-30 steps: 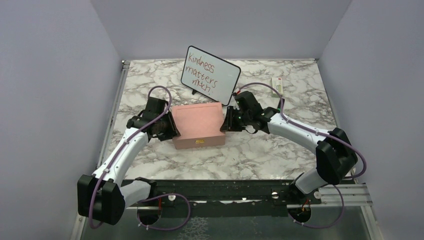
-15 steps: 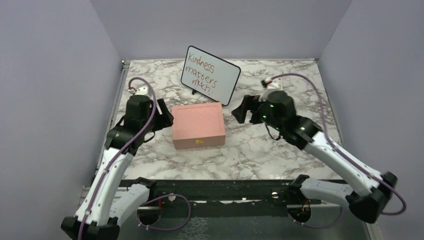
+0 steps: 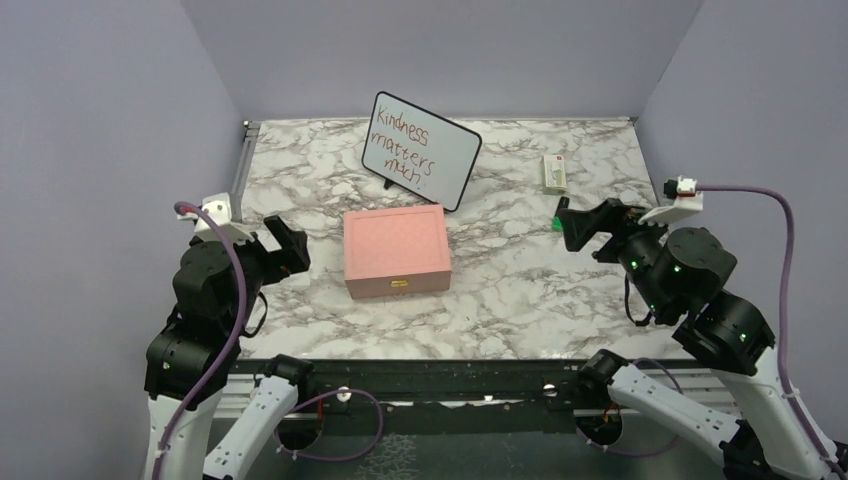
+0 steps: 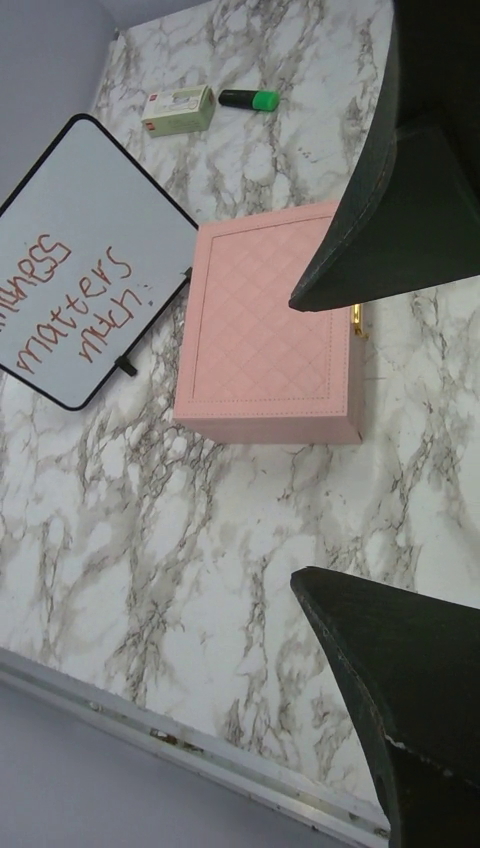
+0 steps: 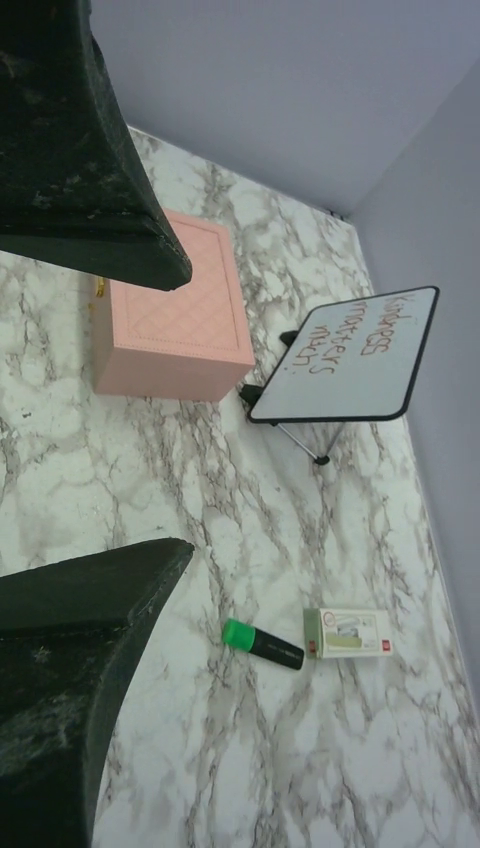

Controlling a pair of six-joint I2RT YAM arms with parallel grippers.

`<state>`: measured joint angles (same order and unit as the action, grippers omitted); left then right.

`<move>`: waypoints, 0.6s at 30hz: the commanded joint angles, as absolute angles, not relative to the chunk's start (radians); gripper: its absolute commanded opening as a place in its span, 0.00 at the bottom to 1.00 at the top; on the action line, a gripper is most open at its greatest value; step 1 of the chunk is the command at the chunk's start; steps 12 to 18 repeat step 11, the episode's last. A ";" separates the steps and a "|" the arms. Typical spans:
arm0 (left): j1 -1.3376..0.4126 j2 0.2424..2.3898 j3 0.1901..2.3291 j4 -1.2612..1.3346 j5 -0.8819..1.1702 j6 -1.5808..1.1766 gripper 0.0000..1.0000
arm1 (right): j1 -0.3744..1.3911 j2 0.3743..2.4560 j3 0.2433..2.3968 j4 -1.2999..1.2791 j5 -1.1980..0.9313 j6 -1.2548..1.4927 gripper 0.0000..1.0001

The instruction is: Organize the mixed jewelry

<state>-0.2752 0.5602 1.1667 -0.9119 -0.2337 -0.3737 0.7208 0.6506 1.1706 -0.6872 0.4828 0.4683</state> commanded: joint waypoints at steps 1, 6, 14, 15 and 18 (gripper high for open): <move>-0.278 0.535 1.239 -0.985 -0.299 -0.330 0.99 | 0.723 0.634 1.235 -0.802 0.611 0.429 1.00; -0.278 0.531 1.268 -0.997 -0.304 -0.331 0.99 | 0.723 0.635 1.271 -0.814 0.644 0.408 1.00; -0.278 0.541 1.271 -0.998 -0.304 -0.339 0.99 | 0.723 0.655 1.271 -0.818 0.663 0.404 1.00; -0.278 0.541 1.271 -0.998 -0.304 -0.339 0.99 | 0.723 0.655 1.271 -0.818 0.663 0.404 1.00; -0.278 0.541 1.271 -0.998 -0.304 -0.339 0.99 | 0.723 0.655 1.271 -0.818 0.663 0.404 1.00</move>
